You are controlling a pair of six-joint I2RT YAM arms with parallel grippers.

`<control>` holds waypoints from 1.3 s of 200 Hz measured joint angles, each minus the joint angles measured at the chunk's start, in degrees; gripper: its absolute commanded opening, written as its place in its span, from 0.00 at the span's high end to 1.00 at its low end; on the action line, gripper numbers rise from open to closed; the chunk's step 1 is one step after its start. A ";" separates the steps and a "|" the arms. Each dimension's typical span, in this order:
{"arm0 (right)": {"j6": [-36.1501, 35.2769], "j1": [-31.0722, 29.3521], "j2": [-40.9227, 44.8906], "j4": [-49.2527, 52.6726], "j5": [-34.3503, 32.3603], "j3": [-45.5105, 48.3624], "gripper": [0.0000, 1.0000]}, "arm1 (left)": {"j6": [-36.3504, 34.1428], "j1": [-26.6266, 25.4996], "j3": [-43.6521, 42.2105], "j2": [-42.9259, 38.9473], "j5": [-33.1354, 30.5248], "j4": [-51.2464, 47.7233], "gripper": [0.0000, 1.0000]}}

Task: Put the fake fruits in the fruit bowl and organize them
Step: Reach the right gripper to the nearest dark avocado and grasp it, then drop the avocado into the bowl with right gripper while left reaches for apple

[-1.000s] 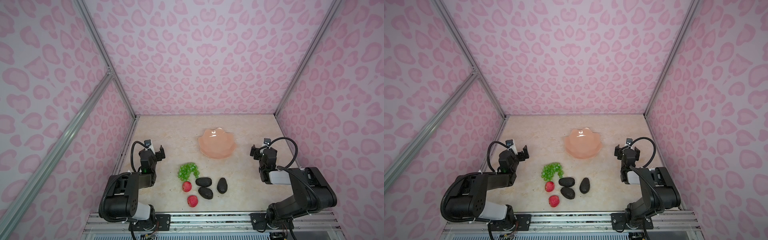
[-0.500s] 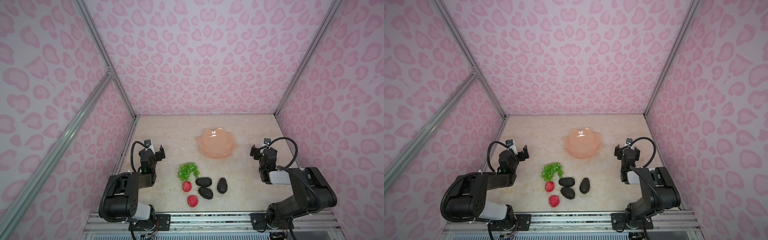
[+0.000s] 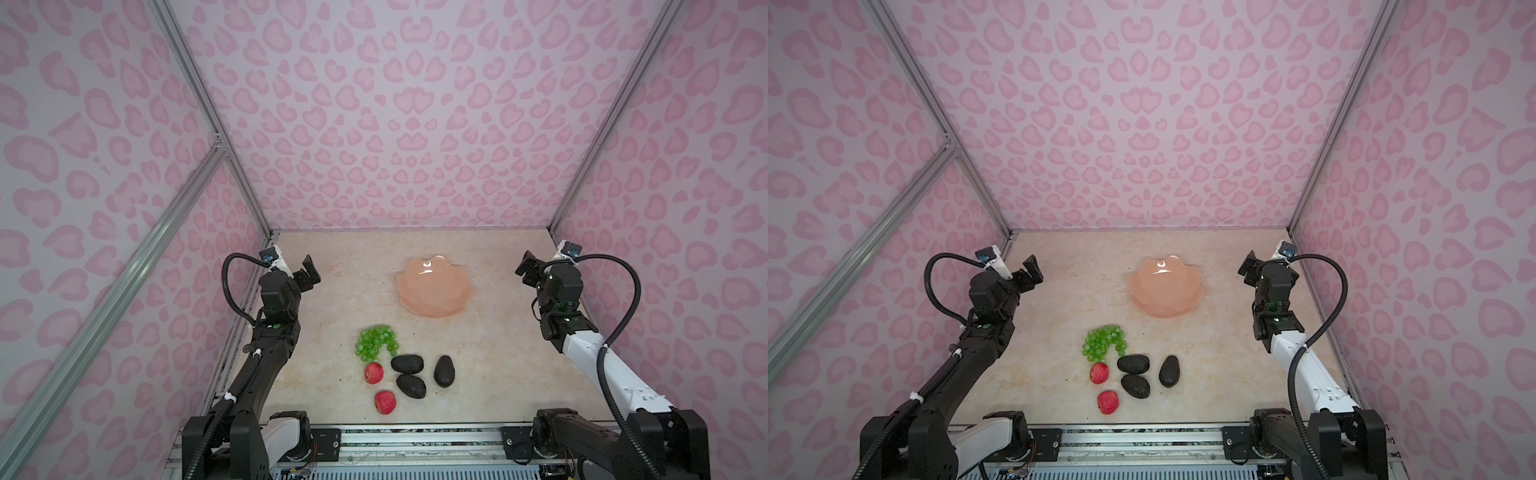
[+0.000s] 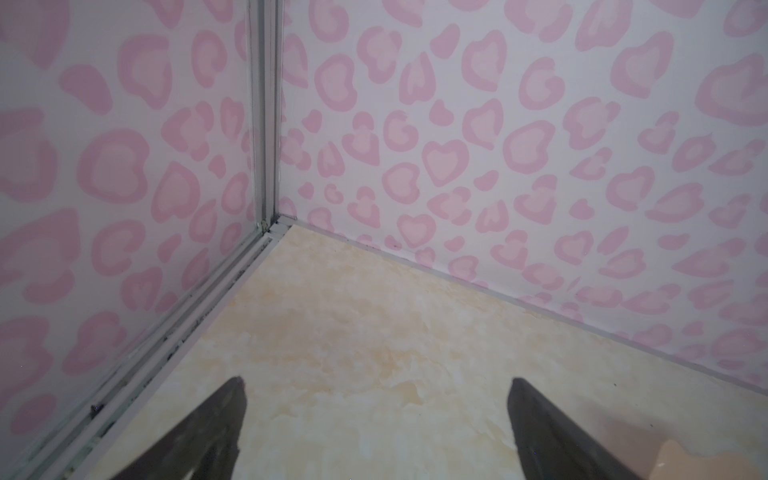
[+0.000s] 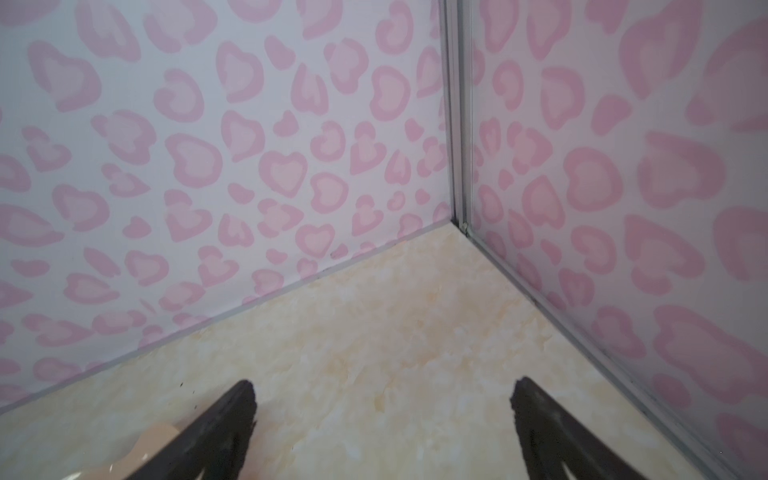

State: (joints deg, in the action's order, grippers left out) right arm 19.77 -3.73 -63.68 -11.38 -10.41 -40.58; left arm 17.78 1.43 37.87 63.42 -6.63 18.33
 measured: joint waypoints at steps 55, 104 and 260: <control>5.18 -32.22 2.21 32.85 -5.62 -9.68 0.11 | 5.46 -0.11 -6.36 -13.97 2.40 -8.07 0.01; 18.84 -52.94 -6.51 52.30 -8.61 -11.10 0.13 | 5.77 -0.17 -7.41 -19.21 3.89 -12.55 0.00; 27.39 -54.58 -19.96 44.06 8.81 -4.76 0.51 | 7.82 -0.20 -7.85 -21.18 9.42 -16.65 0.00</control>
State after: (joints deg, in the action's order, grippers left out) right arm 47.16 -58.30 -83.64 32.69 -1.61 -45.34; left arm 25.61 1.23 30.02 42.24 2.79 1.67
